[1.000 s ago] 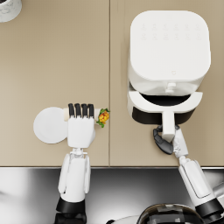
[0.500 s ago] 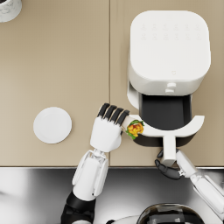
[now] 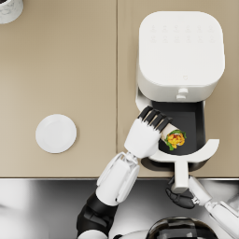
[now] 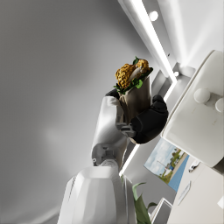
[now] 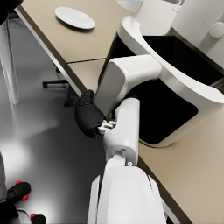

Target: Pick up the chicken rolls and place it into the air fryer

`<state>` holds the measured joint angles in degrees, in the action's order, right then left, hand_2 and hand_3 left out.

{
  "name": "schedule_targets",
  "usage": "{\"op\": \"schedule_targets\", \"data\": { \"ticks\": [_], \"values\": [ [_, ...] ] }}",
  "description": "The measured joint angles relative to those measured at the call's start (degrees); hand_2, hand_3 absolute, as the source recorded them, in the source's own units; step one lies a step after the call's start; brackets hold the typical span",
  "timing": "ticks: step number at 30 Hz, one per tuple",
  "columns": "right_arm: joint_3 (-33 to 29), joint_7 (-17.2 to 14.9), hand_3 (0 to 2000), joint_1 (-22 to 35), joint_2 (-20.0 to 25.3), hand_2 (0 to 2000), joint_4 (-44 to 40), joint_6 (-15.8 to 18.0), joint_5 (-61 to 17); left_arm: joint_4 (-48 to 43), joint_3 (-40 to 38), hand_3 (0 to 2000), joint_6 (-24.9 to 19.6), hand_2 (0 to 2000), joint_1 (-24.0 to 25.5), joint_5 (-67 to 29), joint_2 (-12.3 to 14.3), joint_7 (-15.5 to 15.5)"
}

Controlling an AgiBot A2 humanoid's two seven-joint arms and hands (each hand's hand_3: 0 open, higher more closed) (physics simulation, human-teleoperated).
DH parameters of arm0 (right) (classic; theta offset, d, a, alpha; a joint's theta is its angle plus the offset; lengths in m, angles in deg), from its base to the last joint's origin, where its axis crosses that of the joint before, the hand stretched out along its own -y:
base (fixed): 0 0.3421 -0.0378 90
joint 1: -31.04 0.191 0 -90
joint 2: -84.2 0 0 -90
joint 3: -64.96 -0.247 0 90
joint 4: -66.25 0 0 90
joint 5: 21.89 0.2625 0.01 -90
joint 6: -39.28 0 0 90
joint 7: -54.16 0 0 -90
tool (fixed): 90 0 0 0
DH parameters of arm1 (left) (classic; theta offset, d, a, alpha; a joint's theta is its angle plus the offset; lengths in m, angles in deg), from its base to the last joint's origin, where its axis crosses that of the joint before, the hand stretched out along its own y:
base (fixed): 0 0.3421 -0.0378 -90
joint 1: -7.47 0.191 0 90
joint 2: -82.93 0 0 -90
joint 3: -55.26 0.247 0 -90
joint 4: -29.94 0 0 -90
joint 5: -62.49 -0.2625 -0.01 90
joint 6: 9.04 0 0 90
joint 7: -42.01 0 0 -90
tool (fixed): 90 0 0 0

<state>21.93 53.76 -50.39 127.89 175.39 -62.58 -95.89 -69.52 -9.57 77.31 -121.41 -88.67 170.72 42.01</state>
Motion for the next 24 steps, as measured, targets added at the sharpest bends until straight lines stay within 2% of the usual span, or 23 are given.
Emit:
{"op": "schedule_targets", "data": {
  "ticks": [1, 2, 3, 7, 9, 12, 18, 24],
  "values": [
    [0.04, 0.01, 2000, -0.17, -0.16, 2000, 0.15, -0.06, 0.01, 0.73, 0.50, 2000, 0.00, 2000, -0.42, 0.00, 0.47, 0.00],
    [0.04, 0.02, 2000, -0.34, -0.13, 2000, 0.19, -0.03, 0.01, 1.47, 4.30, 1673, -0.14, 639, -2.91, 0.04, -1.81, -0.04],
    [0.05, 0.02, 2000, -0.46, -0.17, 2000, 0.23, -0.13, 0.02, 2.18, 4.72, 1347, 0.58, 0, -3.34, -0.02, -1.75, -0.03],
    [0.11, 0.04, 2000, -0.44, 0.03, 2000, -0.22, 0.07, 0.02, 4.41, 5.83, 40, 2.13, 0, -3.93, -0.02, -0.51, 0.01],
    [-0.02, 0.02, 2000, -0.19, 0.45, 2000, -0.75, 0.08, 0.01, 4.40, 5.45, 0, 2.84, 0, -2.98, -0.03, -0.96, 0.01],
    [-0.03, 0.13, 2000, 0.41, 0.16, 2000, -1.04, 2.46, -0.02, 2.96, 3.26, 0, 3.32, 0, -0.28, -0.04, -2.54, 0.01],
    [0.26, 0.16, 2000, 1.42, 0.12, 2000, -1.70, 3.48, -0.04, -1.92, -6.08, 0, 3.57, 0, 5.47, -0.04, -5.91, 0.01],
    [0.23, 0.18, 2000, 3.45, 1.52, 2000, -4.27, 4.50, -0.06, -6.57, -14.40, 0, 3.61, 0, 8.71, -0.01, -7.06, 0.00]
  ]
}}
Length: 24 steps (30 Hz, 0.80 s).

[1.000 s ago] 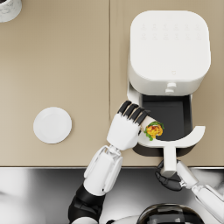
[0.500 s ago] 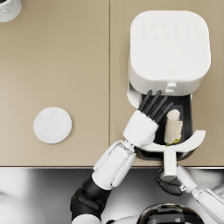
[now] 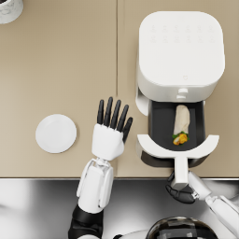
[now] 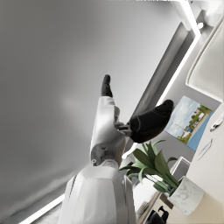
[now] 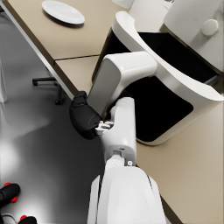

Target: Pick up the chicken rolls and place it into the air fryer

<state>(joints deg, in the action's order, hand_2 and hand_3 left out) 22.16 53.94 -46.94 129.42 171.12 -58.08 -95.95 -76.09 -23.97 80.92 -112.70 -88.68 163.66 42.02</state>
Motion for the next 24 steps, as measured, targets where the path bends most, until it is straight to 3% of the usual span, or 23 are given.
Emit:
{"op": "schedule_targets", "data": {
  "ticks": [10, 24],
  "values": [
    [0.62, 0.18, 2000, 8.12, 3.95, 2000, -8.65, 5.40, -0.05, -4.40, -9.94, 0, 0.01, 0, 4.95, 0.03, -0.88, 0.00],
    [2.03, 2.09, 2000, 19.30, 9.20, 2000, -20.96, 14.02, -0.06, -2.70, -13.70, 0, 0.02, 0, 6.28, 0.02, -1.23, 0.00]
  ]
}}
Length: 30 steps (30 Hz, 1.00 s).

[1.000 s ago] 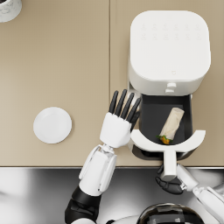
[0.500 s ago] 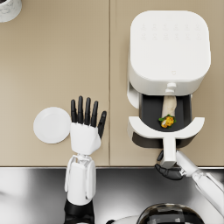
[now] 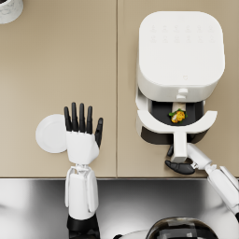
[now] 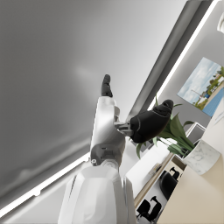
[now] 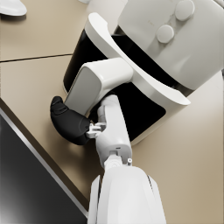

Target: Pick up the chicken rolls and place it into the air fryer

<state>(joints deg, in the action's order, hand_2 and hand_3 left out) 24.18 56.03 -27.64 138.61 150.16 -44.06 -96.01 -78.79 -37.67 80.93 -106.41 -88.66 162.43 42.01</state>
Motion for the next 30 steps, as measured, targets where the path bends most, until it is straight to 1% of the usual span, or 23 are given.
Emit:
{"op": "schedule_targets", "data": {
  "ticks": [10, 13, 16, 22, 23, 25, 26, 28, 30],
  "values": [
    [0.71, 0.75, 2000, 6.03, 4.65, 2000, -9.98, 2.44, 0.00, 2.04, 0.00, 0, 0.00, 0, 0.25, 0.00, -0.19, 0.00],
    [0.84, 0.48, 2000, 7.93, 6.16, 2000, -13.05, 2.82, -0.03, 2.54, -0.05, 0, 0.00, 0, 0.39, -0.01, -0.24, 0.00],
    [0.88, -0.19, 2000, 9.96, 7.45, 2000, -15.62, 2.47, -0.09, 2.66, -0.12, 0, 0.00, 0, 0.49, -0.01, -0.29, 0.00],
    [0.91, -0.49, 2000, 13.52, 10.80, 2000, -22.48, 3.53, -0.13, 2.59, 0.12, 0, 0.00, 0, 0.83, -0.01, -0.35, 0.00],
    [-0.89, -0.59, 2000, 13.15, 12.07, 2000, -23.69, 4.03, -0.15, 2.55, 0.17, 0, 0.00, 0, 0.90, -0.01, -0.35, 0.00],
    [-0.11, -0.41, 2000, 14.85, 12.87, 2000, -26.22, 4.81, -0.14, 2.53, 0.02, 0, 0.00, 0, 0.90, -0.01, -0.38, 0.00],
    [-1.74, -0.54, 2000, 14.56, 14.00, 2000, -27.29, 5.13, -0.16, 2.52, -0.02, 0, 0.00, 0, 0.90, -0.01, -0.39, 0.00],
    [-0.51, -0.43, 2000, 16.08, 14.31, 2000, -29.07, 5.42, -0.15, 2.61, -0.05, 0, 0.00, 0, 0.94, -0.01, -0.42, 0.00],
    [-3.33, -0.77, 2000, 15.01, 15.63, 2000, -29.65, 5.82, -0.18, 2.62, -0.07, 0, 0.00, 0, 1.16, -0.01, -0.44, 0.00]
  ]
}}
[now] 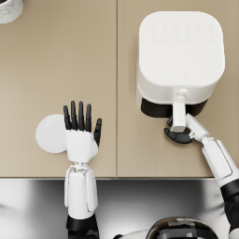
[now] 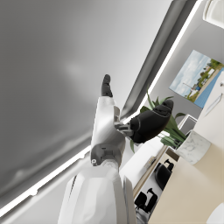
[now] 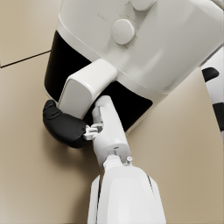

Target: Pick up the chicken rolls and place it into the air fryer

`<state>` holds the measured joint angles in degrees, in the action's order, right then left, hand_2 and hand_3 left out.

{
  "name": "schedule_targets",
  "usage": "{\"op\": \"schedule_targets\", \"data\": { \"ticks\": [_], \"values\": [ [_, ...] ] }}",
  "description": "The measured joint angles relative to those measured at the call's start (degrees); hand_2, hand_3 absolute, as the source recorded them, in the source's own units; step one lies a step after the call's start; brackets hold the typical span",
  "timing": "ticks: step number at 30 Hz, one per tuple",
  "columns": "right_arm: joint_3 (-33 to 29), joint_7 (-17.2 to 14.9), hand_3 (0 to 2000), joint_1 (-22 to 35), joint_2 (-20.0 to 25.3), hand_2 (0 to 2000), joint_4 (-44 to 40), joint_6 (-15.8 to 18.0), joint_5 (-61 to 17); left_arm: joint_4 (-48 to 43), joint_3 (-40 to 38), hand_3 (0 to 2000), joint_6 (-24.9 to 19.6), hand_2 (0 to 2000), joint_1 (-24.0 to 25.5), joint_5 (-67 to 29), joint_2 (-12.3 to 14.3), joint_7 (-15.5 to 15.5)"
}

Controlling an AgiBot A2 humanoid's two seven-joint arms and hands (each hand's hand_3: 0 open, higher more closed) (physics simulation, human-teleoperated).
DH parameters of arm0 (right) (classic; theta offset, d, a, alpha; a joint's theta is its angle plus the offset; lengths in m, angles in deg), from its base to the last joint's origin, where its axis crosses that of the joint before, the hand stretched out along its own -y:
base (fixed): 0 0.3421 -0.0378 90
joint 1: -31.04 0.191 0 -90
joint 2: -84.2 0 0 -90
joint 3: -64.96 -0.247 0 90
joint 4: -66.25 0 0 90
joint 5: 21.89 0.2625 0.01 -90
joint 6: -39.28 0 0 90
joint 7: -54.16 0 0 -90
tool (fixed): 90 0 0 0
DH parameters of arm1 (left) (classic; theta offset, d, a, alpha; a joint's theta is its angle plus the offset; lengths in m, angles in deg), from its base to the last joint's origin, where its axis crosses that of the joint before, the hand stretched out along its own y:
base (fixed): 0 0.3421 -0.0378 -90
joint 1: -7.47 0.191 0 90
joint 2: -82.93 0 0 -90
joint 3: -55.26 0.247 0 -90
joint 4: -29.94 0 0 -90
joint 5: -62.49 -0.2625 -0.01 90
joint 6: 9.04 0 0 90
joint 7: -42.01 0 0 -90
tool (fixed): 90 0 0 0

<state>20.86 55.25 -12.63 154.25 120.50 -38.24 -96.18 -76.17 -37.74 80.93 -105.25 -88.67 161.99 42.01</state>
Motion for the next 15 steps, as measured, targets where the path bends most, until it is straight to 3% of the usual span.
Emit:
{"op": "schedule_targets", "data": {
  "ticks": [15],
  "values": [
    [-3.28, -0.58, 2000, -1.04, 1.18, 2000, -0.16, 1.85, 0.08, 0.01, -0.02, 0, 0.00, 0, 0.24, 0.00, -0.03, 0.00]
  ]
}}
